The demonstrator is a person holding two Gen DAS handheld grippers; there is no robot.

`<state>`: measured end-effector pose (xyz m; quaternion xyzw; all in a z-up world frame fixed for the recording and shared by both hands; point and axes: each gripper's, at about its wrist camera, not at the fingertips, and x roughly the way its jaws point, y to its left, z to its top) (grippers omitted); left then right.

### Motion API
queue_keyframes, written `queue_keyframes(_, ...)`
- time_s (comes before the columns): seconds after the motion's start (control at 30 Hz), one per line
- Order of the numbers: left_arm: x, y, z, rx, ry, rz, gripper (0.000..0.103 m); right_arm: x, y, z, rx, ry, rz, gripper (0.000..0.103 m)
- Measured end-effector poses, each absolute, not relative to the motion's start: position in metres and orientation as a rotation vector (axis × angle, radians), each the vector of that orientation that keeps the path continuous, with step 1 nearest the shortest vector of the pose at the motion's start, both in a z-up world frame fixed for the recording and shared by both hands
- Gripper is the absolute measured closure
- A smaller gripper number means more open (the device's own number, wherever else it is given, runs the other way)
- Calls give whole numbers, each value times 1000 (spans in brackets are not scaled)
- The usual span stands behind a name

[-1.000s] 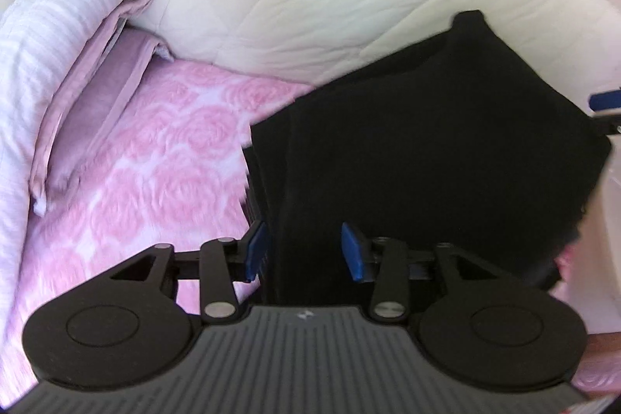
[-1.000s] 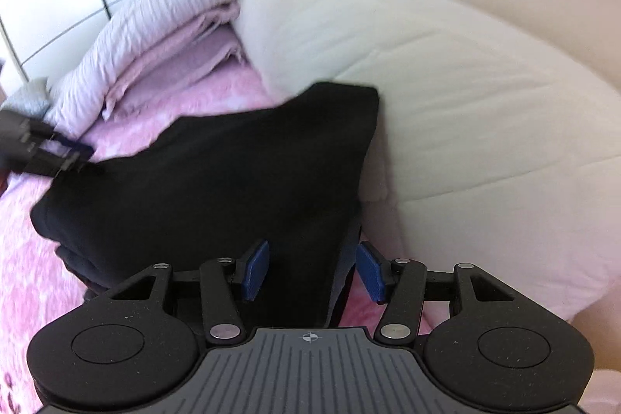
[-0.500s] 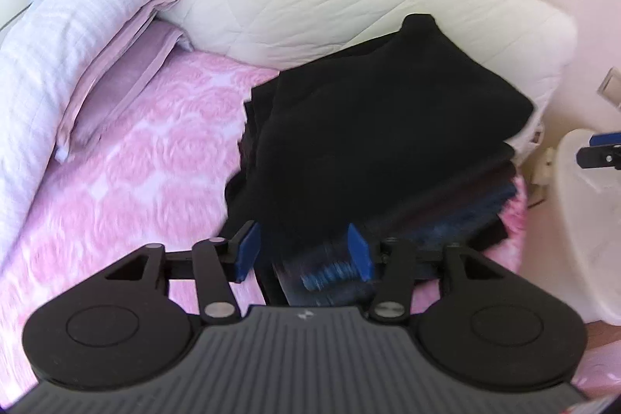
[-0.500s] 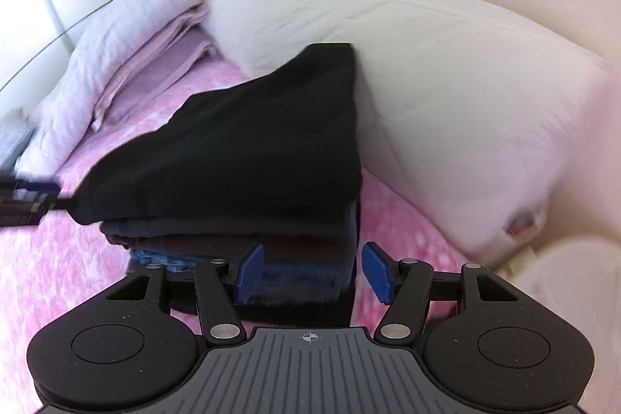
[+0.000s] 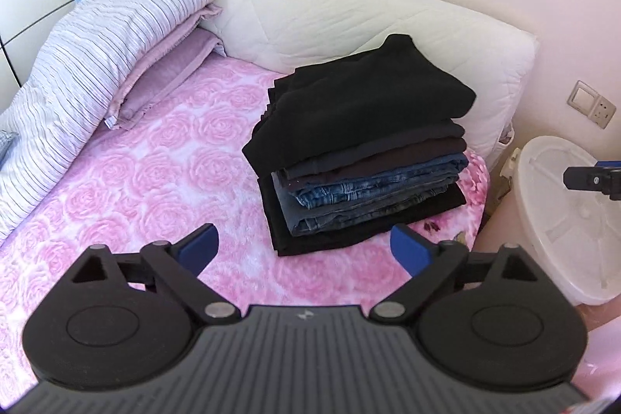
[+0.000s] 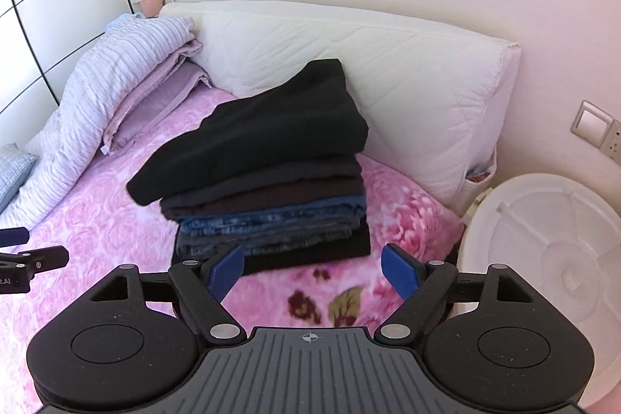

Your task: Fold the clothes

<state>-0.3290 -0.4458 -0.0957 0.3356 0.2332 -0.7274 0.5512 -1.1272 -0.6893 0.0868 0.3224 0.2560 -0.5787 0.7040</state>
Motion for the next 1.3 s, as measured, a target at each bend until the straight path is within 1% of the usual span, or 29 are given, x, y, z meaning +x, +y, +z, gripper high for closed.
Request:
queue_keyframes(0.23,-323,-418,-91,765,603,-1670,11,-1120,-658,96,702,603,-1301,22)
queue_keyframes(0.57,-330,-398,-86,708,663,-1534,11,-1106,-666,97,657,691,-1251,22)
queue_keyframes(0.73,-342,-392,-82,681,652,-1493,11,-1113,-670,98,662,676,-1208,22)
queue_keyframes(0.97,-358,-387,-78,690,676,-1471,11,-1125,-674,97,693,672,-1186,22)
queue_keyframes(1.3,-375,-381,-77,725,650,-1460,10,-1131,-667,94,697,673,-1152,22)
